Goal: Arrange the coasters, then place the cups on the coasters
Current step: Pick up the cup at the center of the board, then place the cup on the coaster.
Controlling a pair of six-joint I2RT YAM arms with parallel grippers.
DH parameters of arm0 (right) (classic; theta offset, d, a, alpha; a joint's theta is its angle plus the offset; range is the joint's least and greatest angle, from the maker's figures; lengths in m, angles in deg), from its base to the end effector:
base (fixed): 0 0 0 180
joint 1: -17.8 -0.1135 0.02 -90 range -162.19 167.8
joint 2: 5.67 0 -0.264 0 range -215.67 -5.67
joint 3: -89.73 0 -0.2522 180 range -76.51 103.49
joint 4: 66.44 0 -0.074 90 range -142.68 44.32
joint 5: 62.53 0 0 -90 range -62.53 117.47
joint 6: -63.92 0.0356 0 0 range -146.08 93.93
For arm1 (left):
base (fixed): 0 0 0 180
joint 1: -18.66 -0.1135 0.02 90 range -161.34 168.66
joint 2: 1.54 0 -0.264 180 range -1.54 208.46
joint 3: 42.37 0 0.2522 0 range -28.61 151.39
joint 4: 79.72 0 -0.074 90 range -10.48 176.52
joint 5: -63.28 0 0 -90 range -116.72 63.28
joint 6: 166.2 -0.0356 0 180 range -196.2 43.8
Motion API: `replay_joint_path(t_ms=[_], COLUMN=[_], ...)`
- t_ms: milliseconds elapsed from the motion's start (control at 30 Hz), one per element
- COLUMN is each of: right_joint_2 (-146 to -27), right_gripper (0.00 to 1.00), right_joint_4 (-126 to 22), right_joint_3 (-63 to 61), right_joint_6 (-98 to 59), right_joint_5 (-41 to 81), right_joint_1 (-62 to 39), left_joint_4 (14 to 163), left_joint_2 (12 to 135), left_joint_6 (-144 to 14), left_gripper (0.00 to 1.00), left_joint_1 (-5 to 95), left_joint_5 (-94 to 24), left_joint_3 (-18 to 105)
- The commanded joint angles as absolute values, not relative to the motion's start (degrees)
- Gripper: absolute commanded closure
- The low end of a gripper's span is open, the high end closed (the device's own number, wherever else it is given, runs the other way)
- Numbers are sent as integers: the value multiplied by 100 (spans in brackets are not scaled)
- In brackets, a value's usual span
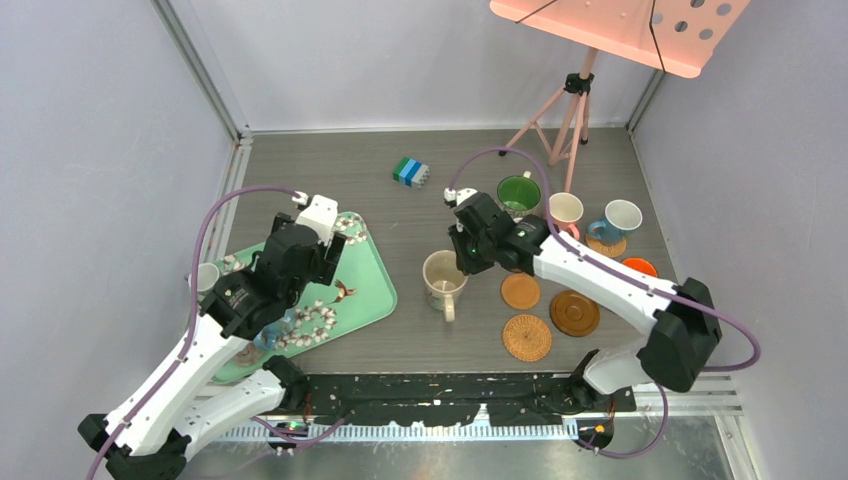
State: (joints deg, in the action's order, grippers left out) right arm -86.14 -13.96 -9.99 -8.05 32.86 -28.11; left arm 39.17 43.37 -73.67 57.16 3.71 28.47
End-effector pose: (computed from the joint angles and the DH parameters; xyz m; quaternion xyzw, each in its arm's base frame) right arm 0.2076 0.2095 0.2860 -0.2134 0.9221 0.1315 0.2948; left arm 0.1250 -0.0764 0.3498 0.1496 0.8521 0.0625 0.4977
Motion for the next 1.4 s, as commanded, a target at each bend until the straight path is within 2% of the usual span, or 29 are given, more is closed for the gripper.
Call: replay_joint_path(t_ms=[0,133,467,933,1367], right_joint_2=[-7595,-7030,-6184,-5701,-5796], right_gripper=[95,95,95,95,95], right_joint_4=[-1117,-834,-635,-1013,-1172], right_joint_3=[-665,-891,-1679,-2477,-2548], right_joint_6=[-523,-434,-534,-503,-417], right_joint_5=[4180,4580,4062,3998,3672], right_joint_1=[-2797,-2549,-1044,-339,-172], left_joint_4=[4123,4126,4126,4116,4117], left_joint_2=[4302,4294,4258,4252,4258], left_joint_6=[-7387,-7383,-7374,-7369,-7365], left_gripper=[27,27,26,26,26], left_joint_1=[5718,5716,5716,5716,5716], left_joint_5=[462,410,355,395,422], left_joint_3=[2877,2877,2875,2871,2861])
